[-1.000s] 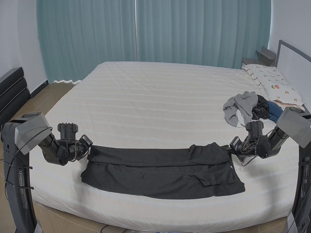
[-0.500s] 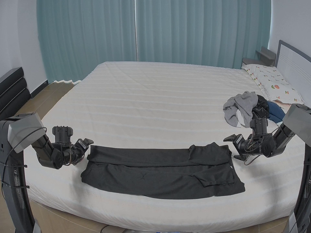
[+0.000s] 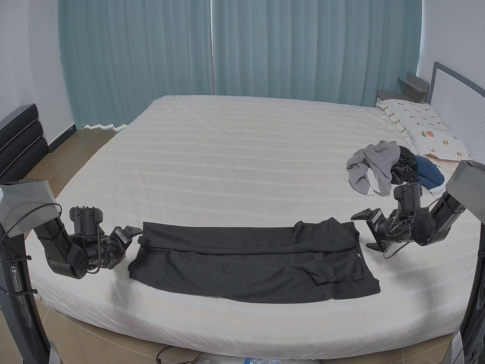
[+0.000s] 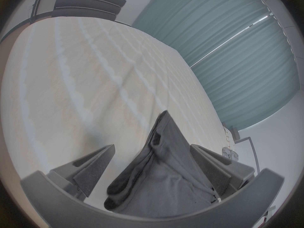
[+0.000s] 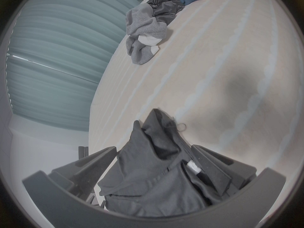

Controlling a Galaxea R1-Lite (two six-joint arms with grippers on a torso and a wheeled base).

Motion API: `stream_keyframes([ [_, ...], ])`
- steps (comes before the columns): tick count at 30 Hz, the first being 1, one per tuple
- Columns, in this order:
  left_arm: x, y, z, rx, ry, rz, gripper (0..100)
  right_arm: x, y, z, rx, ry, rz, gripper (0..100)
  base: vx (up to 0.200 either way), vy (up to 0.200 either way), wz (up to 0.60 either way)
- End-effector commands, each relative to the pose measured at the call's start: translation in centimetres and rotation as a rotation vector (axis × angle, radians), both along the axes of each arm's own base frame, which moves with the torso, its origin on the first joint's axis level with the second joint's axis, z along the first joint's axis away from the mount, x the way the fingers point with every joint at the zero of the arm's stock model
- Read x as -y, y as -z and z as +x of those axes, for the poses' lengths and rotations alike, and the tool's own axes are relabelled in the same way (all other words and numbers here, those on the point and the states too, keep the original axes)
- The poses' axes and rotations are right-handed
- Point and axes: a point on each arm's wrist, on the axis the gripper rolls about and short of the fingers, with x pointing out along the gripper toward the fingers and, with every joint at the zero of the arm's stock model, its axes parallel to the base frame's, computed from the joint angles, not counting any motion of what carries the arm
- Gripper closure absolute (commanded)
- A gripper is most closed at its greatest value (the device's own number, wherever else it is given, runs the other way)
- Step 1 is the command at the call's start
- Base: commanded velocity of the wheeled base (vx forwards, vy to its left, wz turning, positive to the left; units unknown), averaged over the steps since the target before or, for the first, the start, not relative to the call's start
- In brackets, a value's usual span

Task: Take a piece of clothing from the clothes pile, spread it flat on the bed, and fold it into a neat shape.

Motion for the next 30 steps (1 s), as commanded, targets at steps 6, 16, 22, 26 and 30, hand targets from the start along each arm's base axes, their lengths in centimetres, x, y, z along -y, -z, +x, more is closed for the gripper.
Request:
stream_keyframes([
  [6, 1.0, 0.7, -0.9, -0.03, 0.059, 0.043, 0, -0.4, 0.0, -0.1, -0.001, -0.011, -0.001, 0, 0.0, 0.0, 0.0],
  [16, 1.5, 1.7, -0.9, -0.051, 0.098, 0.083, 100, -0.7, -0.1, -0.2, 0.002, -0.021, -0.004, 0, 0.0, 0.0, 0.0],
  [22, 1.4, 1.9, -1.6, -0.077, 0.098, 0.133, 100, -1.5, -1.0, -1.1, 0.005, -0.043, -0.011, 0, 0.0, 0.0, 0.0],
  [26, 0.8, 2.1, -2.0, -0.089, 0.099, 0.196, 100, -2.3, -1.6, -1.7, 0.011, -0.063, -0.013, 0, 0.0, 0.0, 0.0],
  [30, 0.8, 2.0, -2.0, -0.087, 0.085, 0.215, 100, -3.3, -2.1, -2.5, 0.01, -0.09, -0.015, 0, 0.0, 0.0, 0.0],
])
